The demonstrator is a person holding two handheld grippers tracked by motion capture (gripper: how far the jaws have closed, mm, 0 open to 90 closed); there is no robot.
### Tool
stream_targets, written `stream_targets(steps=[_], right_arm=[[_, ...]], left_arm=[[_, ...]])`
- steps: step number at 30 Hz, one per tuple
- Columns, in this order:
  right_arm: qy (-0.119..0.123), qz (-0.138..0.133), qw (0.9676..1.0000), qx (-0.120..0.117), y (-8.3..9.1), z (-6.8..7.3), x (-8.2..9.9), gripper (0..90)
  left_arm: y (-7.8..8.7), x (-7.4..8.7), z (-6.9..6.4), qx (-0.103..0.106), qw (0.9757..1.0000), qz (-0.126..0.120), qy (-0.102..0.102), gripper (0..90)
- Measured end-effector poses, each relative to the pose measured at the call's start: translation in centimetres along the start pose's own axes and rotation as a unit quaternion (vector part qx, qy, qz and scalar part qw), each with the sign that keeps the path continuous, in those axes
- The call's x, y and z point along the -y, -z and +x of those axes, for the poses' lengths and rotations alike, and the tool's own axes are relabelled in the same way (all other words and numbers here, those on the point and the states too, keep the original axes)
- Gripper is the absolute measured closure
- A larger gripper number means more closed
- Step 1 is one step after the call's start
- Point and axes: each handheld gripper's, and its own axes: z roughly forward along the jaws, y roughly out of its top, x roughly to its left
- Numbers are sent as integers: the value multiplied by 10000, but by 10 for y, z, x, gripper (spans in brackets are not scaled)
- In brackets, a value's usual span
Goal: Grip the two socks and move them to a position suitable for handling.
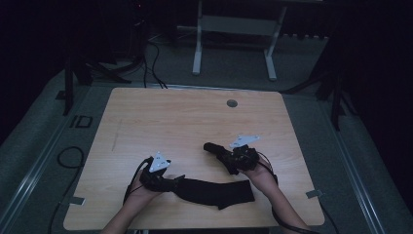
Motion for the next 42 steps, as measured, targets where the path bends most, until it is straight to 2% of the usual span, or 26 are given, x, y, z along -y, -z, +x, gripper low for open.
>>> stream_targets(steps=[3,4,6,9,13,15,16,17,18,20,21,23,25,27,28,30,32,33,34,35,36,38,39,40,41,42], right_arm=[[178,-32,9997,-135,8,9,-4,810],[178,-32,9997,-135,8,9,-4,810],[382,-62,9988,-308,13,20,-7,810],[482,-121,9976,-473,18,29,-9,810],[603,-210,9960,-623,22,38,-13,810],[649,-228,9952,-694,23,41,-15,810],[649,-228,9952,-694,23,41,-15,810],[662,-233,9950,-704,24,42,-16,810],[695,-229,9946,-734,24,43,-17,809],[688,-240,9944,-768,24,43,-18,809],[667,-245,9946,-760,24,43,-18,809],[639,-253,9950,-729,24,41,-17,809],[570,-267,9955,-705,25,39,-16,809],[514,-323,9954,-738,27,37,-15,808],[496,-381,9953,-740,28,36,-15,808],[452,-460,9955,-692,31,34,-16,807],[400,-539,9954,-677,33,31,-17,807],[379,-573,9954,-661,34,30,-17,808],[379,-573,9954,-661,34,30,-17,808],[361,-614,9955,-619,36,28,-16,812],[283,-657,9964,-456,42,23,-15,812],[93,-748,9960,-474,47,14,-11,815],[56,-734,9962,-463,49,11,-10,816],[44,-703,9965,-441,50,9,-8,820],[33,-694,9970,-353,50,8,-6,840],[32,-674,9976,-150,50,6,-4,840]], left_arm=[[-2,-9,-3,-50,9996,-25,-290,218],[-2,-9,-3,-50,9996,-25,-290,218],[-6,-19,-4,-82,9983,-34,-581,218],[-10,-30,-5,6,9971,-148,-747,217],[-15,-42,-10,149,9925,-170,-1199,217],[-18,-47,-13,191,9904,-175,-1357,219],[-18,-47,-13,191,9904,-175,-1357,219],[-20,-51,-15,393,9874,-333,-1499,219],[-21,-52,-16,469,9865,-353,-1531,223],[-23,-53,-18,483,9847,-322,-1641,298],[-24,-54,-19,484,9844,-316,-1663,365],[-26,-55,-19,492,9860,-277,-1571,571],[-27,-55,-16,547,9883,-222,-1404,730],[-27,-55,-14,488,9908,-205,-1245,830],[-27,-56,-14,492,9910,-200,-1230,842],[-26,-57,-15,355,9913,-155,-1262,847],[-23,-58,-15,310,9920,-106,-1217,848],[-22,-59,-14,195,9920,-52,-1244,849],[-22,-59,-14,195,9920,-52,-1244,852],[-18,-59,-10,-1,9927,76,-1205,852],[-16,-58,-5,43,9941,93,-1078,852],[-10,-57,2,110,9960,121,-877,852],[-8,-57,3,116,9962,120,-852,852],[-5,-57,3,26,9960,126,-889,852],[-4,-57,3,-173,9946,219,-999,852],[-2,-55,5,-234,9941,249,-1027,852]])
